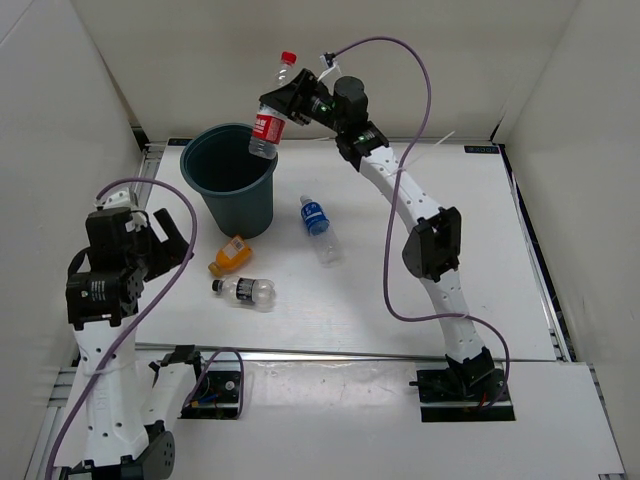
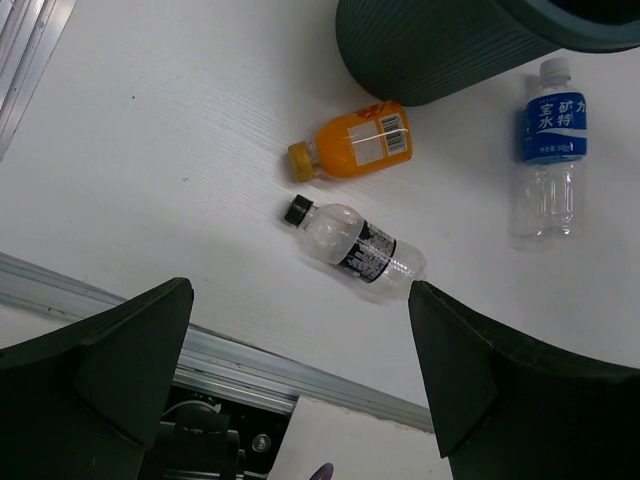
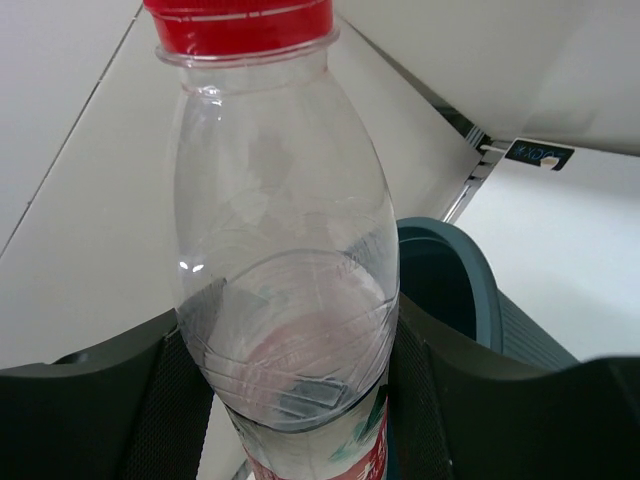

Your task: Put the plastic bottles in the bin

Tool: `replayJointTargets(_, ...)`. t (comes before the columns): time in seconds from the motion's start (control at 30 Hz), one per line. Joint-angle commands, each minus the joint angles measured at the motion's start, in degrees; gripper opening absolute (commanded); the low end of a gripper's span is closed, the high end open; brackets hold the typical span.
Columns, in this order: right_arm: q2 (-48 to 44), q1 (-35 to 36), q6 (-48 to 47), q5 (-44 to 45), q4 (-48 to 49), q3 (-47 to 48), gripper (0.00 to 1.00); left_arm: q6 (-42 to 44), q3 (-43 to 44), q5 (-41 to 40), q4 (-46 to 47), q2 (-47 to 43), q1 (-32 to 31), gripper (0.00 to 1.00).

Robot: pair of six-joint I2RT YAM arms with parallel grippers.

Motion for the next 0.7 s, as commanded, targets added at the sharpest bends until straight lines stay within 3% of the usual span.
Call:
replayJointTargets(0.0,-0.3,0.8,-4.3,3.0,4.1,3.1,0.49,0.7,3.0,1.1,-1.6,0.7,-0.2,1.00)
replayJointTargets(0.1,-0.3,2.1,-5.0,2.5,3.6,2.5,0.49,0.2,4.7,0.3,-2.9,1.2,-0.2,1.00)
replayJointTargets(0.2,-0.3,3.5,-7.8,2.4,3.1,2.5,0.61,-0.4,7.9,-1.8,-3.8,1.9,-0.2,1.00)
replayJointTargets(0.27,-0.3,4.3,-10.2,3.0,3.1,2.5,0.80,-0.9,10.2,-1.8,-4.5,2.5,-0.2,1.00)
replayJointTargets(0.4,-0.3,5.7,-13.6,5.6,2.5,2.5,1.00,-2.0,12.1,-1.3,-6.2,2.5,-0.2,1.00)
replayJointTargets(0.53,-1.7,6.2,-15.6,6.9,1.8,3.2,1.00,-2.0,12.1,-1.3,-6.9,1.8,-0.2,1.00)
replayJointTargets(0.67,-8.6,6.2,-22.4,9.4,-2.7,1.9,1.00,-3.3,10.2,-4.2,-7.7,0.6,-0.2,1.00)
